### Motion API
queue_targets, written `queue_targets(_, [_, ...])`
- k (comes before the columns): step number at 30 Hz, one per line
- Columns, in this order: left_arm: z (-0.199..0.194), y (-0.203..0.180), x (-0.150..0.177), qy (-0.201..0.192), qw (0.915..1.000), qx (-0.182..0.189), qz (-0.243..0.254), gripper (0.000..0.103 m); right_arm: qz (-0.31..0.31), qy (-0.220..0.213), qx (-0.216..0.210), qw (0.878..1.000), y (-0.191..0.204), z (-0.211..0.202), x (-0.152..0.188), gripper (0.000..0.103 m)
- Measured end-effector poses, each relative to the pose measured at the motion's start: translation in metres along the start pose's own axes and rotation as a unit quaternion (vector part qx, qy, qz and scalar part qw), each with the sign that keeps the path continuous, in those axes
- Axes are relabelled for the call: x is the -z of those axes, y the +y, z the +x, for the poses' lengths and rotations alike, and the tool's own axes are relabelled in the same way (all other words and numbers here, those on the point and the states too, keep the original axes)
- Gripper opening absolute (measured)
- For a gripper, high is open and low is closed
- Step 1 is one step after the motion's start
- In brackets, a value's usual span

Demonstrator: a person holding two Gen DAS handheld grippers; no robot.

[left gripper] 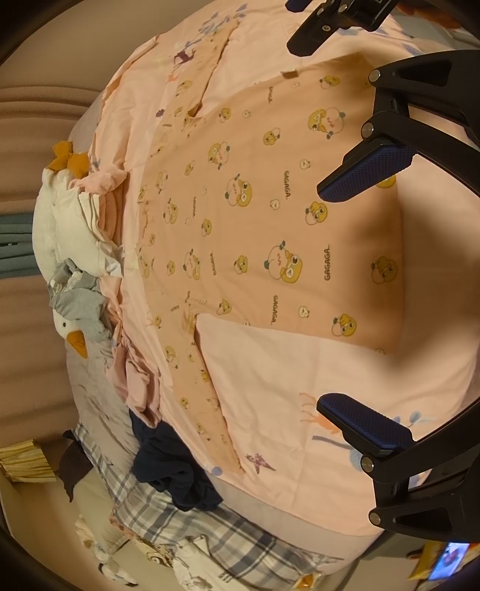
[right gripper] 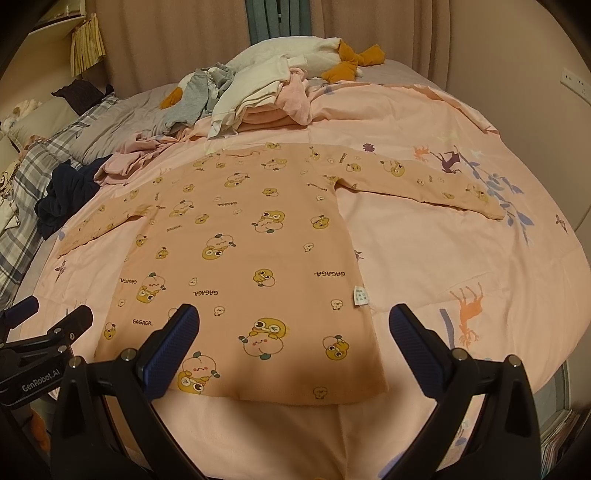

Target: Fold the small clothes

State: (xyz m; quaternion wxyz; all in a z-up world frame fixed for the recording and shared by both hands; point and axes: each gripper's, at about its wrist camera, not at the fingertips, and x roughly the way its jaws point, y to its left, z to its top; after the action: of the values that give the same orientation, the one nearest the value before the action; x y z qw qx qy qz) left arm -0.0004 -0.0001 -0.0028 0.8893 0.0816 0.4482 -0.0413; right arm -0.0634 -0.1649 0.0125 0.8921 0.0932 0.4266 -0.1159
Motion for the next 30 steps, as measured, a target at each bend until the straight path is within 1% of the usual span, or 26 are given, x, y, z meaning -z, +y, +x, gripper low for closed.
queue_targets(9, [0.003,-0.001,0.003,0.004,1.0000,-0.001,0.001,0.102,0.002,0.002,-0.001,1.000,-0.002,0.000,0.000,0.103])
queue_targets(24, [0.008,-0.003,-0.002,0.013,0.9999,0.002,0.004,0.102,0.005,0.010,0.001,1.000,-0.009,0.008,-0.003,0.103])
queue_targets(27, [0.011,-0.005,-0.003,0.014,0.9998,0.010,0.003,0.102,0.007,0.010,0.001,1.000,-0.010,0.009,-0.003,0.103])
queue_targets(28, [0.013,-0.005,-0.003,0.017,0.9997,0.019,-0.002,0.102,0.008,0.010,-0.001,1.000,-0.012,0.010,-0.004,0.103])
queue_targets(29, [0.015,-0.005,-0.004,0.018,0.9995,0.024,-0.006,0.102,0.011,0.008,-0.007,1.000,-0.014,0.011,-0.005,0.103])
queue_targets(30, [0.017,-0.004,-0.004,0.018,0.9993,0.031,-0.009,0.102,0.016,0.005,-0.022,1.000,-0.016,0.012,-0.005,0.103])
